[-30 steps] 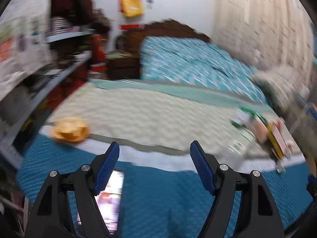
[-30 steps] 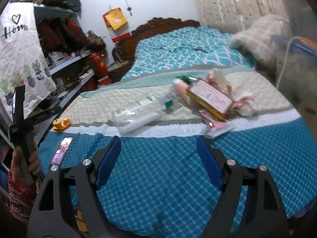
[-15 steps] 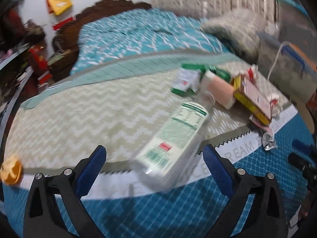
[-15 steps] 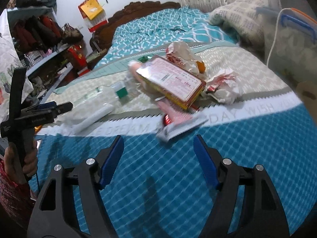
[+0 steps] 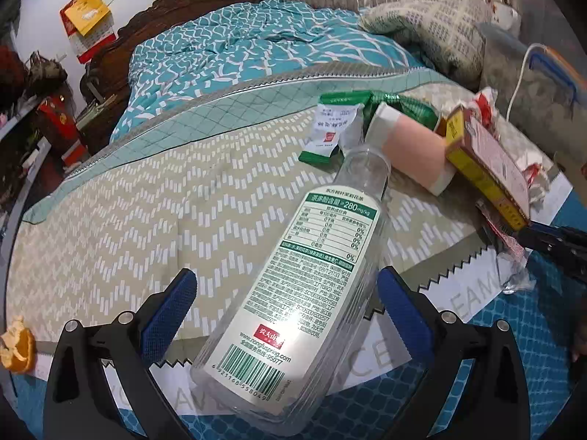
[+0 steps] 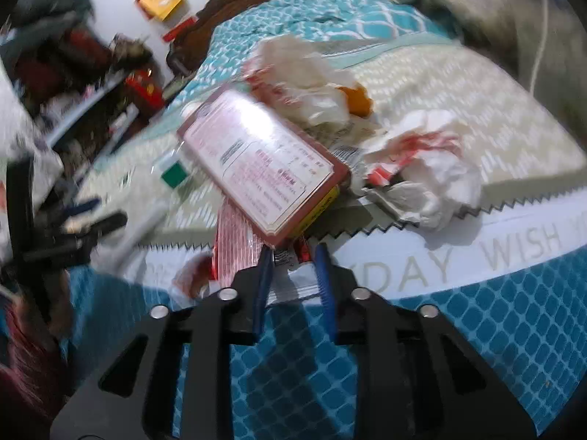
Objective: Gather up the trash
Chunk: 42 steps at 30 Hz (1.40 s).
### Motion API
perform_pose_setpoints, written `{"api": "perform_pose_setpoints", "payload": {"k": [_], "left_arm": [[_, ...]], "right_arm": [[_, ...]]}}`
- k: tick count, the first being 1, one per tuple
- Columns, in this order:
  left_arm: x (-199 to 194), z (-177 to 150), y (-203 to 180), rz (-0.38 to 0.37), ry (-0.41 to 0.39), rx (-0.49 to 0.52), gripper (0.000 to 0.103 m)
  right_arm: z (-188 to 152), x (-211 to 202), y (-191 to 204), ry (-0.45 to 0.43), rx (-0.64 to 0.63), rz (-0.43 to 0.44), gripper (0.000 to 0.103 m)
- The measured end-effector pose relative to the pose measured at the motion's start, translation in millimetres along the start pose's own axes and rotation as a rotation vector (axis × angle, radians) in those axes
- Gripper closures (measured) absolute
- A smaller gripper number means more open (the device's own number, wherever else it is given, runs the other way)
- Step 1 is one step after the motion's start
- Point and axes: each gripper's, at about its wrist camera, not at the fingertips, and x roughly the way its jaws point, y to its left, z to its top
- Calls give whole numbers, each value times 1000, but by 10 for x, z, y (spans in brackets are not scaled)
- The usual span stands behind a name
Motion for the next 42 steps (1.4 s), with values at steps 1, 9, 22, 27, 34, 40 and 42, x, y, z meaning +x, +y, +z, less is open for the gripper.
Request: {"api": "perform_pose_setpoints", "payload": {"k": [1,9,22,27,34,40,42], "left_arm": [[-12,-6,-12,5,0,4,9],[-82,23,84,-15,1,-24,8],[-121,-105,9,-80,-5,-38,38],[-346,-292,146,-162,-21,-86,40],[-452,-571,264,-334,13,-167,40],[-454,-623,237,-363,11,-172,41],[-458,-622,231,-363,10,-169,41]], "right_arm": [[-41,2,70,15,-22,15,88],[-392,-146,445,48,-49,165,94],[-432,-219,110,68,172,278,90],[-521,-99,-138,119,341,377,78],[-404,-154,6,75,335,389,31],[-154,149,182,93,327,335,53],[-101,297,183,105,361,355,72]]}}
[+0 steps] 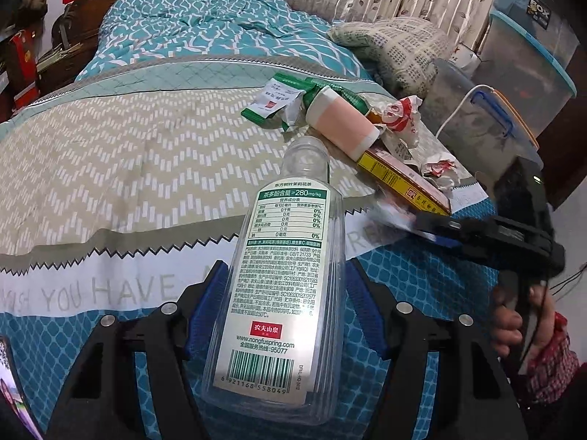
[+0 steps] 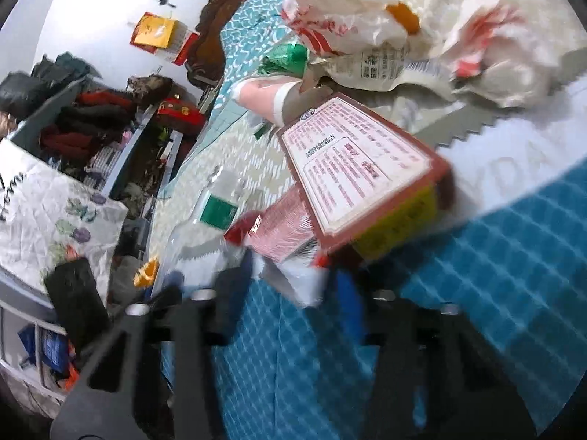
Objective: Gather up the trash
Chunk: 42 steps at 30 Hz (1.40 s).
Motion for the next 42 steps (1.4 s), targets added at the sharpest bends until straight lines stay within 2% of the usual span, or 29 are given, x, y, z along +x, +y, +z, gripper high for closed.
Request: {"api": "perform_pose_setpoints", "payload": {"k": [3,9,13,16,22,28,33,38,39,40,41,42], "left_arm": [[-37,-17,-35,8,-1,7,41],[-300,-35,-70,-30,-52,-10,42],[-473,10,-123,-92,-85,-44,43],[-591,67,-224,-123,-103,-51,44],[-794,183,-525,-152,-122,-21,47],[-856,395,-1033,-164,-138,68,49],[-681,635,-1611,-196,-127,167,52],[-295,953,-2304,-261,-90,285,53],[-189,1000,-2422,-266,-81,303,54],[-82,1053,-2559,-266,-69,322,64],[38,1102,-2703,-275,-52,342,88],[180,1165,-2859,-292,-15,357,100]], "right_arm": [[-3,101,-43,6,47,69,81],[-498,23,323,106,-159,98,84],[-815,-56,448,176,-218,159,84],[-969,-180,437,185,-231,184,84],[-996,-645,240,67,-208,212,84],[-927,-1063,-44,-44,-164,212,84],[-834,-1440,-321,-144,-137,189,84],[-685,-1992,-665,-292,-84,116,84],[-650,-2073,-731,-315,-71,102,84],[-603,-2215,-854,-354,-51,74,84],[-572,-2317,-945,-378,-39,52,84],[-542,-2406,-1027,-401,-30,32,84]]}}
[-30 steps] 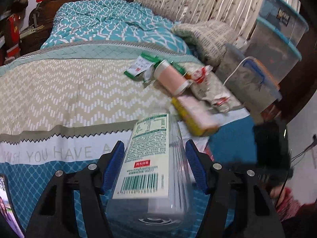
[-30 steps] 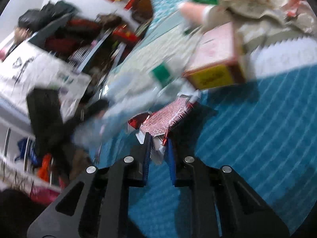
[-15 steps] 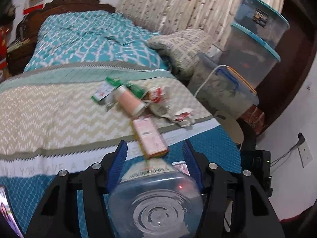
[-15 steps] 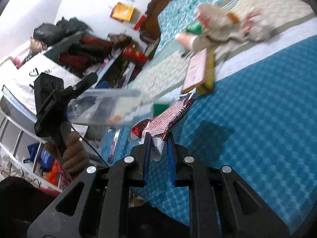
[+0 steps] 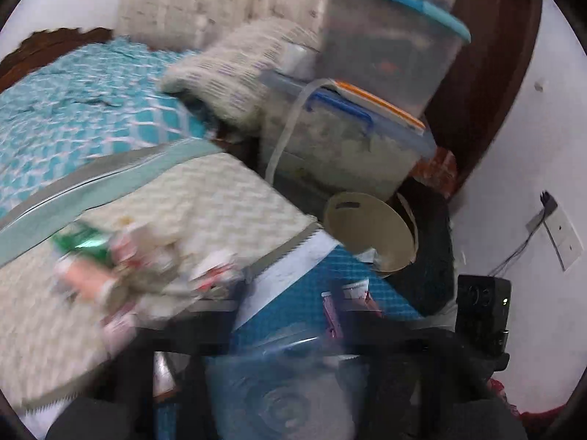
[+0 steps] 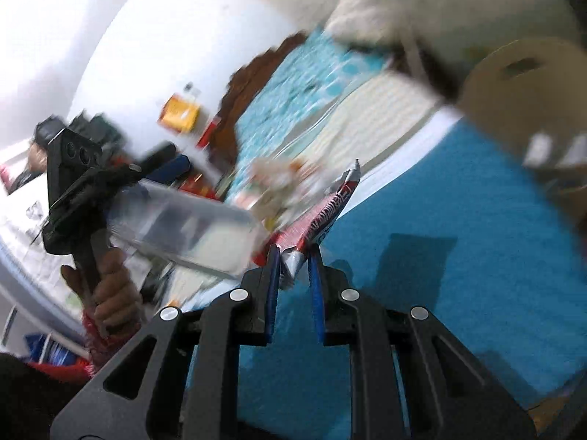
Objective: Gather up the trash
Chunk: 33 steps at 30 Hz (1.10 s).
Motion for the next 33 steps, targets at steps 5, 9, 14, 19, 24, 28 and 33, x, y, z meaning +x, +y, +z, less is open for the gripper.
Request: {"api": "perform_pose_setpoints", "payload": {"k": [5,9,14,19,24,28,33], "left_arm": [[643,360,-323,-23,52,50,100],[805,263,-383,-31,90,56,89],[680,-12,-220,54,90,67,56],[444,-428,-6,173,97,126,17],[584,-748,50,140,259,95,11],[777,-812,-42,81,328,52,11],[975,-872,-159,124,372,41,12]], "right_arm": [[277,-298,-368,-105,43,-93,84],[266,-148,-370,-76,46,-69,85],[134,115,-364,-18,52,-38,85],[164,43,-333,-51,44,-50,85],[125,-26,-317,-69,56,-71,85],[73,-36,-327,-67,68,-83,85],[34,-116,-236,-82,14,-165,82]]}}
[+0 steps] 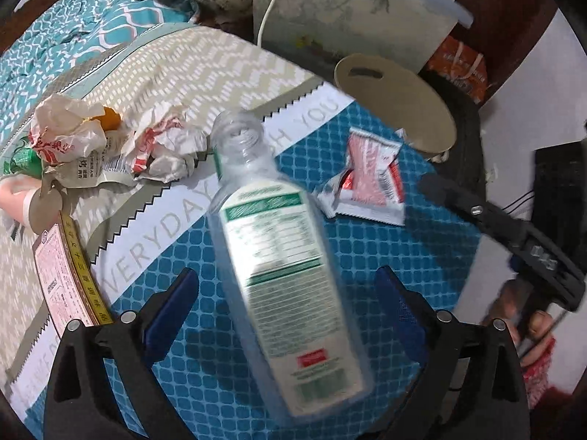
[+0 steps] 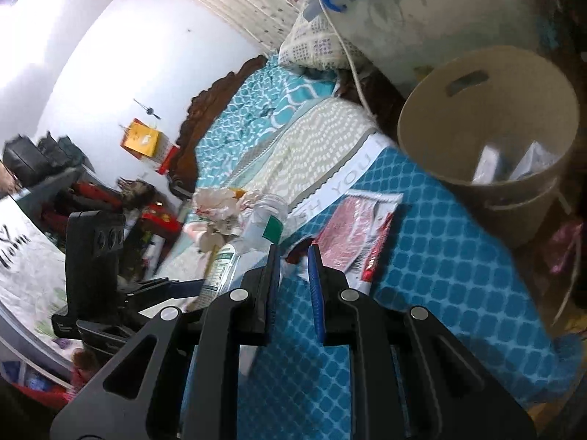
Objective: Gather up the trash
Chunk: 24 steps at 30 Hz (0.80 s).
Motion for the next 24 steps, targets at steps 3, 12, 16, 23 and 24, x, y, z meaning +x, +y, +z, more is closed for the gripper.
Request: {"api": "perform_pose_setpoints", "payload": {"k": [3,12,16,23,24], "left_arm": [[113,-28,-10,26,17,1,36],[89,-76,153,-3,-20,-40,40],[79,-86,156,-7,-26,-39,40],[74,-104,215,-32,-33,-53,40],[73,-105,215,-30,-34,-53,41]], "right_arm": [[0,-31,3,-5,-22,-52,66],[58,123,7,39,-178,-214,34],[246,311,14,79,-269,-289,34],[214,736,168,219,-509,-399,75],[164,748,215,221,-552,-419,82]]}}
